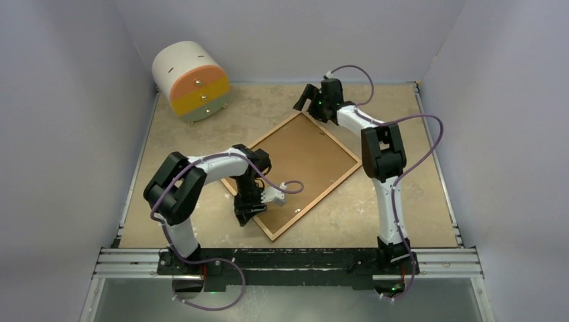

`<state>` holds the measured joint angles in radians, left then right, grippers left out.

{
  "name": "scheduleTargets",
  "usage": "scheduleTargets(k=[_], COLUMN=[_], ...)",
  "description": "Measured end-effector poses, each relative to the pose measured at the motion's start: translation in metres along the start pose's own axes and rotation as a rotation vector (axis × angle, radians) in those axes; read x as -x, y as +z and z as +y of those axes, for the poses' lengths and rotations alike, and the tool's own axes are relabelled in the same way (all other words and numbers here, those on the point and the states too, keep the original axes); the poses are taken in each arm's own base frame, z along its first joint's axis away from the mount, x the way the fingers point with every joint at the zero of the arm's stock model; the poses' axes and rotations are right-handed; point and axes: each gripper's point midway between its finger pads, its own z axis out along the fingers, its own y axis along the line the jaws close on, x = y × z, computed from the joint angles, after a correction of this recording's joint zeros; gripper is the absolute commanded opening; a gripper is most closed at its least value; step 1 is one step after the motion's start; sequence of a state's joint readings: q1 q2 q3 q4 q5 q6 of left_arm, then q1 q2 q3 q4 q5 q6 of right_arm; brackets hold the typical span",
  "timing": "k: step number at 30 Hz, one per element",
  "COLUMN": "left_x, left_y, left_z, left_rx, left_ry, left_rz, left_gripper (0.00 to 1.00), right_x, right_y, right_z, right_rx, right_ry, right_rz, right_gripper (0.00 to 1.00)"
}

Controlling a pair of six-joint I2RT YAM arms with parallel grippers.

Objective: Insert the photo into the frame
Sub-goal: Adjust the photo frame at the center of the board.

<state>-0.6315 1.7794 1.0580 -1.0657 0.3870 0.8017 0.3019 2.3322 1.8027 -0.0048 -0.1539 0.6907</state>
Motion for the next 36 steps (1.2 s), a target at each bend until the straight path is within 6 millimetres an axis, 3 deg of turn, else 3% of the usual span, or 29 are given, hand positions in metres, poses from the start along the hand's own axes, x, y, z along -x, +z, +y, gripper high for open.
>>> scheduleTargets(k=[2, 5, 8, 11, 14, 16, 18, 20, 22, 24, 27, 30, 32, 36], left_x=[0.001, 0.010, 0.044, 0.063, 0.042, 0.017, -0.014, -0.042, -0.068, -0.090, -0.115, -0.125, -0.126, -0.127], left_y=[0.000, -0.016, -0.042, -0.095, -0.158, -0.185, -0.198, -0.196, -0.181, -0.160, -0.125, -0.110, -0.107, -0.102], left_z=[-0.013, -0.017, 0.016, 0.054, 0.088, 0.105, 0.123, 0.141, 0.156, 0.166, 0.173, 0.176, 0.181, 0.190], left_rx=[-0.052, -0.061, 0.059, 0.211, 0.381, 0.461, 0.516, 0.547, 0.561, 0.559, 0.552, 0.558, 0.566, 0.580], left_ry=[-0.021, -0.060, -0.021, -0.023, -0.092, -0.156, -0.239, -0.310, -0.383, -0.441, -0.510, -0.533, -0.540, -0.543], left_rz=[0.021, 0.010, -0.127, -0.304, -0.447, -0.495, -0.514, -0.510, -0.487, -0.451, -0.387, -0.352, -0.346, -0.354], left_gripper=[0.55, 0.66, 0.73, 0.74, 0.71, 0.66, 0.60, 0.52, 0.46, 0.40, 0.35, 0.31, 0.29, 0.28], right_x=[-0.008, -0.007, -0.012, -0.021, -0.016, -0.003, 0.010, 0.016, 0.009, -0.021, -0.086, -0.143, -0.165, -0.181], right_y=[0.001, 0.001, -0.008, -0.031, -0.067, -0.100, -0.136, -0.168, -0.191, -0.204, -0.212, -0.218, -0.224, -0.221], right_z=[0.015, 0.034, 0.058, 0.073, 0.076, 0.067, 0.052, 0.036, 0.021, 0.004, -0.027, -0.058, -0.069, -0.077], right_rx=[0.038, 0.067, 0.099, 0.092, 0.063, 0.035, 0.004, -0.018, -0.028, -0.031, -0.055, -0.095, -0.104, -0.091], right_ry=[-0.013, -0.022, -0.030, -0.046, -0.053, -0.044, -0.026, -0.009, 0.005, 0.019, 0.056, 0.096, 0.122, 0.154], right_rz=[0.021, 0.057, 0.105, 0.133, 0.110, 0.059, 0.004, -0.045, -0.067, -0.046, 0.069, 0.176, 0.216, 0.234], right_gripper=[0.98, 0.99, 0.99, 0.99, 0.99, 0.99, 0.99, 0.99, 0.99, 0.99, 0.99, 0.99, 0.99, 0.99])
